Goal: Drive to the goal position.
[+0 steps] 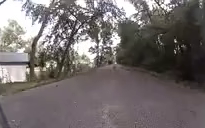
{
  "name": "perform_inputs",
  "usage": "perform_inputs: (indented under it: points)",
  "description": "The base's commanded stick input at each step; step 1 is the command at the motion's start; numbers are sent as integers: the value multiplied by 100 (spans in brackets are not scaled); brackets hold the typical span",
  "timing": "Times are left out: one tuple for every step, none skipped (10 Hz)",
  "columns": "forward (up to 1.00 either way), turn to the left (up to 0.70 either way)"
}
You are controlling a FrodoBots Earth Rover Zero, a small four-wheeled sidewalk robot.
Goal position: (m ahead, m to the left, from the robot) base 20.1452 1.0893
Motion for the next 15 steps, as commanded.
perform_inputs:
  points:
    - [70, 0]
    - [70, -20]
    - [70, -25]
    - [70, -28]
    - [70, -31]
    - [70, -35]
    - [70, 0]
    - [70, 0]
    - [70, 0]
    - [70, 0]
    - [70, 0]
    - [70, 0]
    - [70, 0]
    - [70, 0]
    - [70, 0]
